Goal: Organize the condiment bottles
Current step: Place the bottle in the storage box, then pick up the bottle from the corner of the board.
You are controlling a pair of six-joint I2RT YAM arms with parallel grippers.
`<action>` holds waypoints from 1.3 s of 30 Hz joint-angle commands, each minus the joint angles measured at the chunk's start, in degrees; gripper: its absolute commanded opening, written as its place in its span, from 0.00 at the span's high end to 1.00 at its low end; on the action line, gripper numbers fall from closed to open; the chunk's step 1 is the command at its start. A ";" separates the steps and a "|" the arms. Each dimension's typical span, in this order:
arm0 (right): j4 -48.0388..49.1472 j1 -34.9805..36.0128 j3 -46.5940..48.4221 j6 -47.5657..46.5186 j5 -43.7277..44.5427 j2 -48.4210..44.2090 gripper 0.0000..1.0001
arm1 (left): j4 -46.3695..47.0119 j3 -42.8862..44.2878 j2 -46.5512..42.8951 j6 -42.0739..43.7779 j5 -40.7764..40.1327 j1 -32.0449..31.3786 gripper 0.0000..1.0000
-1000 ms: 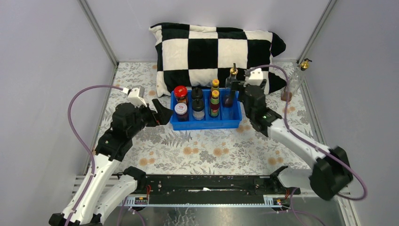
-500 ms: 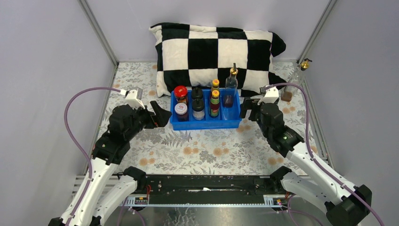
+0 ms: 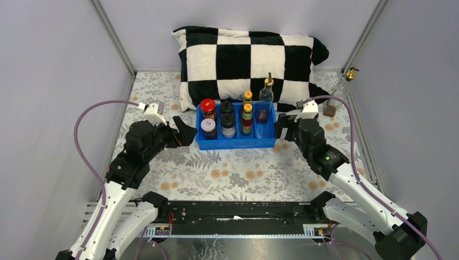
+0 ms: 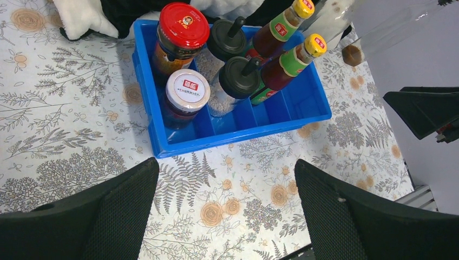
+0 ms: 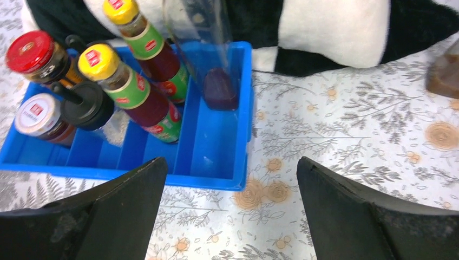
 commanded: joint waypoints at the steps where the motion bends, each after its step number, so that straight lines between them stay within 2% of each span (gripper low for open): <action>1: -1.80 0.23 3.45 1.24 -8.62 1.02 0.03 | 0.34 0.95 0.12 0.44 1.59 0.52 0.01; 3: -2.44 0.65 5.31 2.10 -16.58 2.11 0.02 | 0.42 3.01 0.55 0.49 2.05 0.56 0.01; 7: -4.08 5.99 8.38 2.42 -19.90 3.04 0.02 | 1.13 7.23 3.44 0.30 5.80 0.53 0.01; 13: -8.32 13.16 13.07 1.24 -16.97 3.06 0.00 | 1.88 11.91 6.65 -0.08 9.11 0.52 0.01; 20: -11.37 13.48 13.61 0.07 -8.69 1.89 0.00 | -0.94 13.85 9.02 4.02 5.18 0.53 0.01; 25: -11.14 13.39 14.79 -0.89 -7.16 6.36 0.00 | 1.76 12.59 10.71 3.08 5.03 0.52 0.01; 29: -10.58 13.14 16.09 -2.13 1.77 8.63 0.00 | 4.52 11.19 11.09 2.75 3.17 0.52 0.01; 31: -9.51 10.55 16.38 -2.74 4.32 9.43 0.00 | 5.36 10.68 10.97 2.43 2.45 0.52 0.01; 36: -9.36 -10.74 18.36 0.49 -4.54 12.00 0.00 | 10.74 4.89 8.12 -1.13 1.94 0.52 0.01; 39: -9.35 -14.30 20.28 1.33 -3.09 13.58 0.00 | 12.27 2.56 7.37 -1.96 1.04 0.52 0.01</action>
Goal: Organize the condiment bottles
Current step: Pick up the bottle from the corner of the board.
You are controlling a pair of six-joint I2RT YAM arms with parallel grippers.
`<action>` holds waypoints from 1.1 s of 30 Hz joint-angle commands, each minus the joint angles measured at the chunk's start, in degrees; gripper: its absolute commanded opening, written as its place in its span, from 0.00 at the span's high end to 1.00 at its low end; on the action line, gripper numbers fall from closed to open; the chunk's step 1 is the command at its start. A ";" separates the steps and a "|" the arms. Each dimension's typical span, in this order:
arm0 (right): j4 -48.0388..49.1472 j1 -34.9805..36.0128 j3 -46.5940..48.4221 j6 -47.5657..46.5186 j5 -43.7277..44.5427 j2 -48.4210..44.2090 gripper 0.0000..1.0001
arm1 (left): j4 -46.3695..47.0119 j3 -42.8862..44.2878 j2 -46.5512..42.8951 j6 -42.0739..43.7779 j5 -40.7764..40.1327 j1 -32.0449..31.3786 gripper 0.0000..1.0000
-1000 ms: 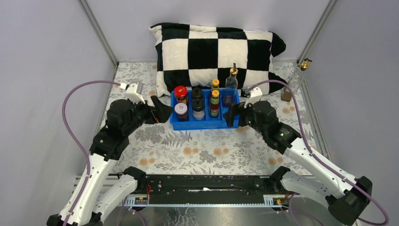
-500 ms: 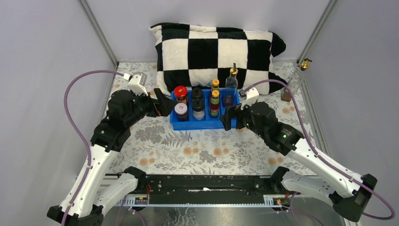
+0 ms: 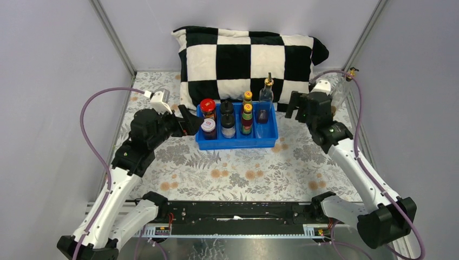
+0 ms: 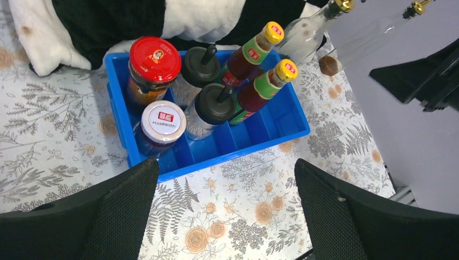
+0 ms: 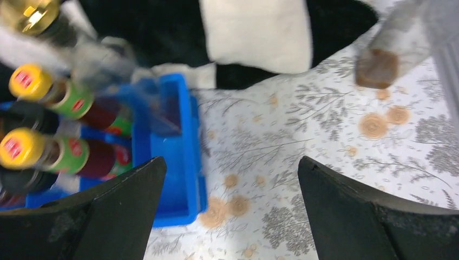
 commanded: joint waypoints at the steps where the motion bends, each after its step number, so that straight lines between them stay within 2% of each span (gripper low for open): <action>1: 1.53 -4.30 5.09 1.60 2.28 1.72 0.00 | 6.24 -3.16 -1.22 -1.93 -2.48 0.52 0.01; 5: 0.93 -6.15 8.11 1.45 6.91 4.37 0.00 | 6.26 -3.37 -0.71 -2.06 -3.59 0.56 0.01; 12: -3.24 -14.35 17.00 2.38 12.87 13.58 0.00 | 8.72 -5.58 -1.91 -3.06 -3.71 0.52 0.01; 14: -4.79 -15.61 19.78 3.58 10.59 15.31 0.00 | 8.96 -5.14 -0.74 -2.76 -4.29 0.52 0.01; 16: -2.62 -15.46 18.65 3.79 1.68 14.48 0.00 | 8.18 -2.33 1.18 -2.90 -4.41 0.59 0.01; 17: -0.39 -15.27 17.03 4.28 -4.99 13.34 0.00 | 8.83 -0.23 2.26 -2.77 -3.05 0.60 0.01; 19: 2.61 -13.87 14.91 4.31 -12.00 11.54 0.00 | 9.07 6.08 6.03 -2.30 -2.09 0.61 0.01; 22: 1.59 -8.71 15.12 2.65 -14.97 9.53 0.00 | 8.00 19.83 13.98 0.10 2.65 0.61 0.01; 28: -2.95 7.01 13.20 2.67 -10.75 1.88 0.00 | 0.64 48.86 28.87 8.49 5.85 0.61 0.01; 30: -3.03 9.80 9.65 4.74 -10.06 -2.16 0.00 | -1.36 55.01 31.57 11.05 5.42 0.61 0.01; 33: -2.67 12.07 3.33 7.04 -11.28 -8.30 0.00 | 1.13 57.78 32.02 14.07 1.19 0.67 0.01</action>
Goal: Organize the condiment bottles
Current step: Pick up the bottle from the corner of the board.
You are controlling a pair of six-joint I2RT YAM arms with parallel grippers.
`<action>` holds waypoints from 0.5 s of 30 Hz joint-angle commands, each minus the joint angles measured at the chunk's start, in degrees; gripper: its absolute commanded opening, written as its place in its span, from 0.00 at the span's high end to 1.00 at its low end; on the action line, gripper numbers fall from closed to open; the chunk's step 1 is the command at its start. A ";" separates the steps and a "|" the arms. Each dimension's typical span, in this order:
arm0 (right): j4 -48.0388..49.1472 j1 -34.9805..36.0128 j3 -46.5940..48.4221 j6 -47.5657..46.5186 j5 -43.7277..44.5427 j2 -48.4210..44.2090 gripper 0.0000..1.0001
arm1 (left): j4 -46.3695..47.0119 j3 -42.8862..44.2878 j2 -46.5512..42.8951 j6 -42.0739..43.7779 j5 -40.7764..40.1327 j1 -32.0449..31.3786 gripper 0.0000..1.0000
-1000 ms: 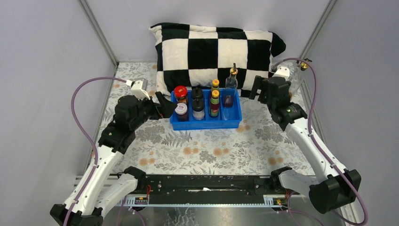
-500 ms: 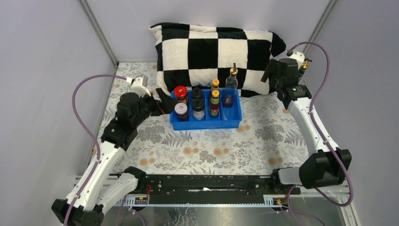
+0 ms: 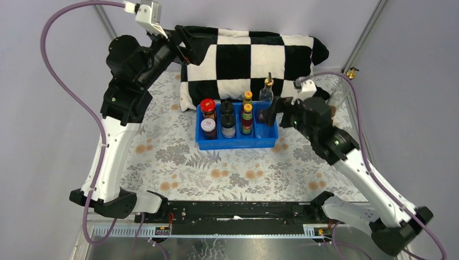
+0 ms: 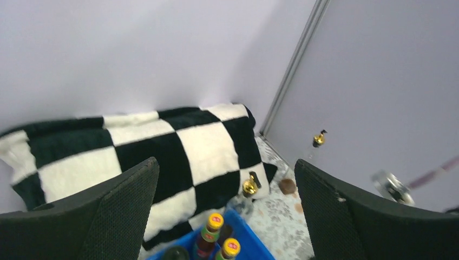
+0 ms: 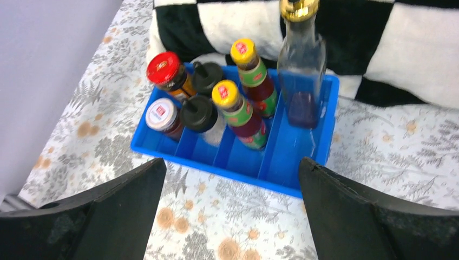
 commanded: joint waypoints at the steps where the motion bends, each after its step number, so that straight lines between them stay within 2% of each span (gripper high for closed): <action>1: -0.69 2.52 -8.32 3.61 -1.88 -9.87 0.00 | 0.69 2.73 0.14 7.78 -2.57 0.46 0.01; 4: -1.32 3.21 -12.66 3.60 -6.56 -14.97 0.00 | 6.27 1.39 -0.09 8.17 -1.57 0.82 0.01; 6: -0.45 3.20 -13.96 3.37 -12.63 -17.40 0.00 | 7.81 1.63 0.54 7.71 -0.94 1.19 0.01; 10: -0.24 3.28 -12.66 3.35 -17.61 -17.65 0.00 | 11.12 0.51 1.07 5.21 1.25 1.92 0.01; 15: 4.86 3.28 -14.13 5.36 -22.38 -18.99 0.00 | 14.70 -2.90 -0.33 2.74 5.44 1.96 0.01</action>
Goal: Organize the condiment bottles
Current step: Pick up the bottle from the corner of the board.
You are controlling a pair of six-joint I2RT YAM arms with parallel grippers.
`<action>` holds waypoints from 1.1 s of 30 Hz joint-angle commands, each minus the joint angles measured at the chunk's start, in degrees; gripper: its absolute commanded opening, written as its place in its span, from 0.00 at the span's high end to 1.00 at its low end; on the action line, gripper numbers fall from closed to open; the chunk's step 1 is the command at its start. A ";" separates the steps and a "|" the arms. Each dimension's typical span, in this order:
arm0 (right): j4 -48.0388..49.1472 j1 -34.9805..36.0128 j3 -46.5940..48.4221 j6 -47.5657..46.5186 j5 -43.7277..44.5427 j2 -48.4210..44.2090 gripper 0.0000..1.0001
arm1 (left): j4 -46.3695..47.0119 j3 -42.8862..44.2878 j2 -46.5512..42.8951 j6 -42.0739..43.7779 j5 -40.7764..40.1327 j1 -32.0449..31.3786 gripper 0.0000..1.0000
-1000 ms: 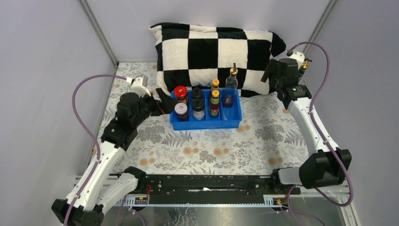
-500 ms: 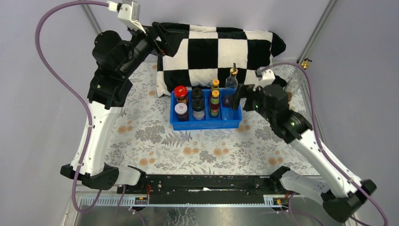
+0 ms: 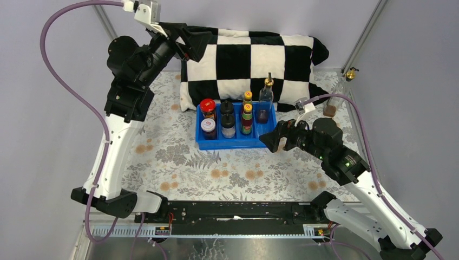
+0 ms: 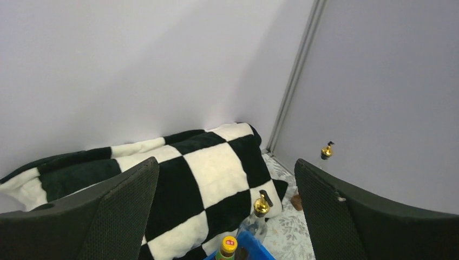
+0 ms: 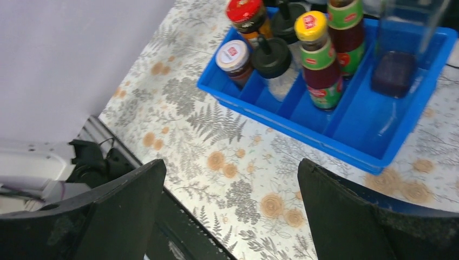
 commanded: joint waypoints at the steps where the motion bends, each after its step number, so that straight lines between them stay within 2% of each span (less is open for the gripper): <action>1: 6.61 0.42 -0.52 2.21 -7.11 -1.78 0.00 | 7.04 -3.57 -1.57 -2.44 4.94 0.37 0.01; 10: 14.81 0.42 -3.32 5.99 -7.66 -1.70 0.00 | 22.11 -24.98 -11.65 -11.79 9.99 0.33 0.01; 12: 13.27 0.40 -3.41 5.37 -7.77 -2.05 0.00 | 22.07 -25.48 -12.22 -11.94 10.21 0.33 0.01; 16: 11.23 0.42 -5.73 4.29 -6.52 -5.37 0.00 | 13.98 -19.42 -11.24 -8.82 11.92 0.33 0.01; 19: 14.46 0.43 -8.30 5.51 -6.61 -6.16 0.00 | 13.96 -21.38 -12.79 -9.76 13.23 0.33 0.01; 22: 18.92 0.42 -9.41 7.25 -7.91 -3.73 0.00 | 18.83 -28.93 -15.46 -12.83 14.57 0.33 0.01; 26: 22.23 0.45 -9.38 7.35 -8.55 -0.51 0.00 | 26.75 -43.21 -19.80 -16.32 15.54 0.23 0.01; 30: 15.88 0.47 -7.47 3.90 -5.21 -2.66 0.00 | 25.22 -48.74 -22.92 -14.76 13.18 0.16 0.01; 33: 8.17 0.42 -5.03 1.12 -1.54 -5.81 0.00 | 17.83 -46.12 -24.63 -11.56 10.46 0.23 0.01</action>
